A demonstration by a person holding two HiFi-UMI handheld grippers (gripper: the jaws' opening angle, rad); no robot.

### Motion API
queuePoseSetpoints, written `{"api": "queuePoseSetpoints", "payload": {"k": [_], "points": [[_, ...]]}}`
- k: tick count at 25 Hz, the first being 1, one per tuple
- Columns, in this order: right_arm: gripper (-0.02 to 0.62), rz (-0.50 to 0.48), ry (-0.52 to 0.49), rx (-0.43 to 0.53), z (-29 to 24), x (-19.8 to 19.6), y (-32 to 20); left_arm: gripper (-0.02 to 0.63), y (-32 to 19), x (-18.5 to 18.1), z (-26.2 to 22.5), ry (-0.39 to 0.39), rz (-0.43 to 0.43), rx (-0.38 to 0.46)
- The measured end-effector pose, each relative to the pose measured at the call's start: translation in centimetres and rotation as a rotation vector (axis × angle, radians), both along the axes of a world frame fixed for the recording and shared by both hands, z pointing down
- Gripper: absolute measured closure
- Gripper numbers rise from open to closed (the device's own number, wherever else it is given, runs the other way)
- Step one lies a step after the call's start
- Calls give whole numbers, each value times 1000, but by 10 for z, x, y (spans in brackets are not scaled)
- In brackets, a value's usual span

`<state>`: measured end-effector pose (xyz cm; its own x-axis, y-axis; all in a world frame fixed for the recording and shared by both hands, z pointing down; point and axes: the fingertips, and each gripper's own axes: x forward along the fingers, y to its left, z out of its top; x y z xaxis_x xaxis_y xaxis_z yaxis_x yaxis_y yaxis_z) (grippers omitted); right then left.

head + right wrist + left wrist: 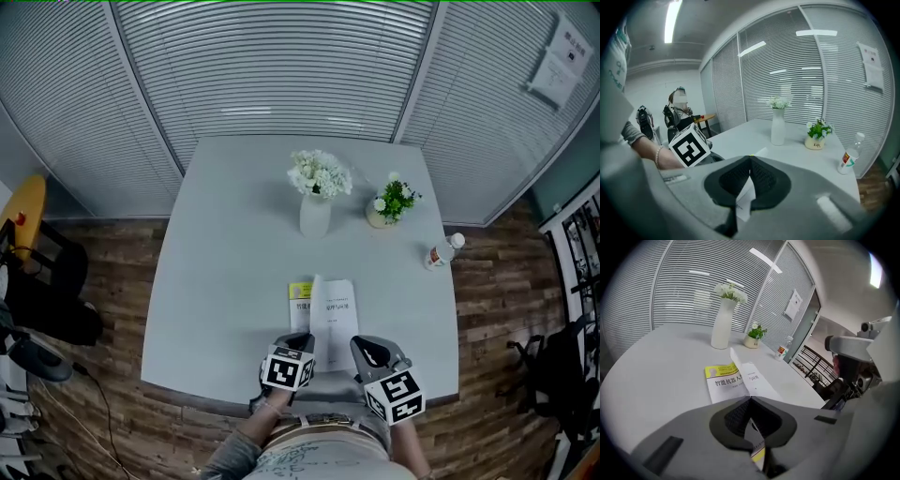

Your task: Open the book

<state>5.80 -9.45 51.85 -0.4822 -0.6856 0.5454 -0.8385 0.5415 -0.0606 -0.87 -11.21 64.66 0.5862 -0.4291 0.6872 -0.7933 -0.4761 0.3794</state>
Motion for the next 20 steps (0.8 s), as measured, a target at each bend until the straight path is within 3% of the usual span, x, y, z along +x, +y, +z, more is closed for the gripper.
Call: {"api": "queuePoseSetpoints", "payload": {"k": [20], "points": [[594, 25, -4, -16, 5, -69, -4, 606, -2, -84, 12, 45, -43, -50]]}}
